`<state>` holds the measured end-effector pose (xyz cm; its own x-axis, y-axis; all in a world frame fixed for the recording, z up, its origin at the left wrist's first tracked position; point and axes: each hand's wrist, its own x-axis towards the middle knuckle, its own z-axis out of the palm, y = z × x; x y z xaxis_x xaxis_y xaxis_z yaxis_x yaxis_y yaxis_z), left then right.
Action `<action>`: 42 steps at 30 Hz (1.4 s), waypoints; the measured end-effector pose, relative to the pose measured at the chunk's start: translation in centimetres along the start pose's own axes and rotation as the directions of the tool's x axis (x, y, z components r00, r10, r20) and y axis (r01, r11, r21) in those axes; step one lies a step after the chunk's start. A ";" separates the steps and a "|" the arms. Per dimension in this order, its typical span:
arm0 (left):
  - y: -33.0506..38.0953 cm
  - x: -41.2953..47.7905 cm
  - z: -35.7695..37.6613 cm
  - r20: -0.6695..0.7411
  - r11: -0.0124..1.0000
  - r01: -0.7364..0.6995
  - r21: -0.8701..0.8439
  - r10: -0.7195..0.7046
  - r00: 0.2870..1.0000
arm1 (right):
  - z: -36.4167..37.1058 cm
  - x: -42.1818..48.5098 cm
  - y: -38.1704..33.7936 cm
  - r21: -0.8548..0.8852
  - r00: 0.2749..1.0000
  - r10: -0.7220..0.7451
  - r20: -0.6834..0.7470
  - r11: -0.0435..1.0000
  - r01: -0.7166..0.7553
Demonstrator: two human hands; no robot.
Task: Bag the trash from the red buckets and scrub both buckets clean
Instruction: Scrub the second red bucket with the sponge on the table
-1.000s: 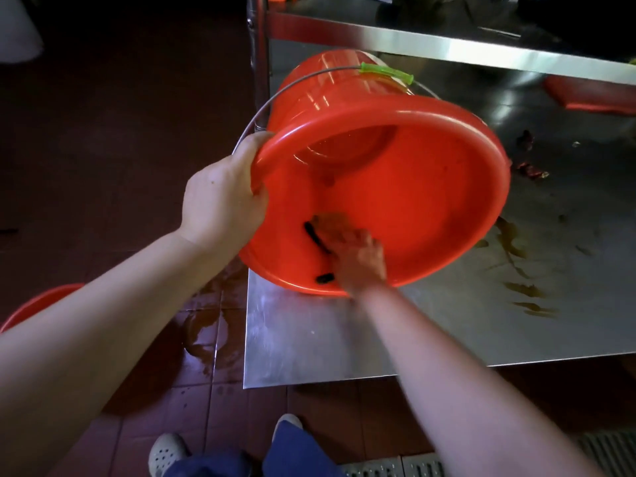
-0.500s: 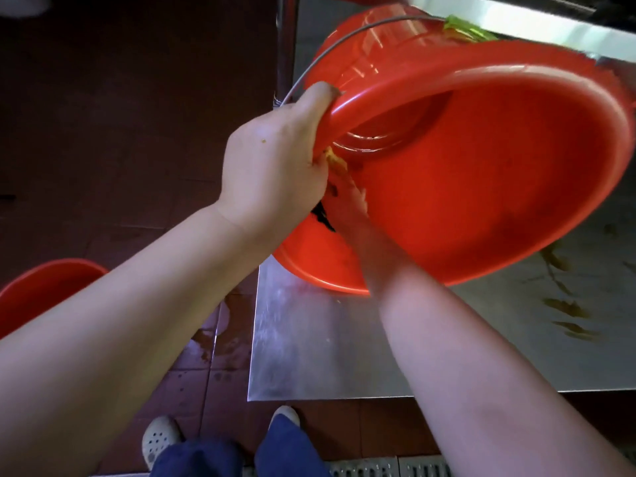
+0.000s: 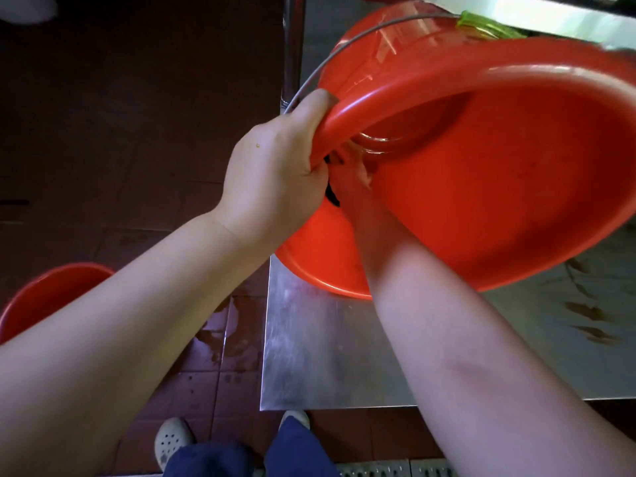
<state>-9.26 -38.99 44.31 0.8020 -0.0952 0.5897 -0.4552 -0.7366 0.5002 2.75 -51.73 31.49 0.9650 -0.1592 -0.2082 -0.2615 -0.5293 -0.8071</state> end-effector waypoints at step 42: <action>0.0 -9.1 4.0 0.240 0.809 0.564 -0.168 -0.521 0.819 | -5.6 -16.5 6.9 -0.587 0.995 0.035 -0.098 0.805 -0.086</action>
<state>-15.06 -40.82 36.43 0.9870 0.1447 0.0701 0.0189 -0.5372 0.8432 -15.04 -57.39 32.45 0.9489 -0.2586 -0.1808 -0.3043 -0.9017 -0.3073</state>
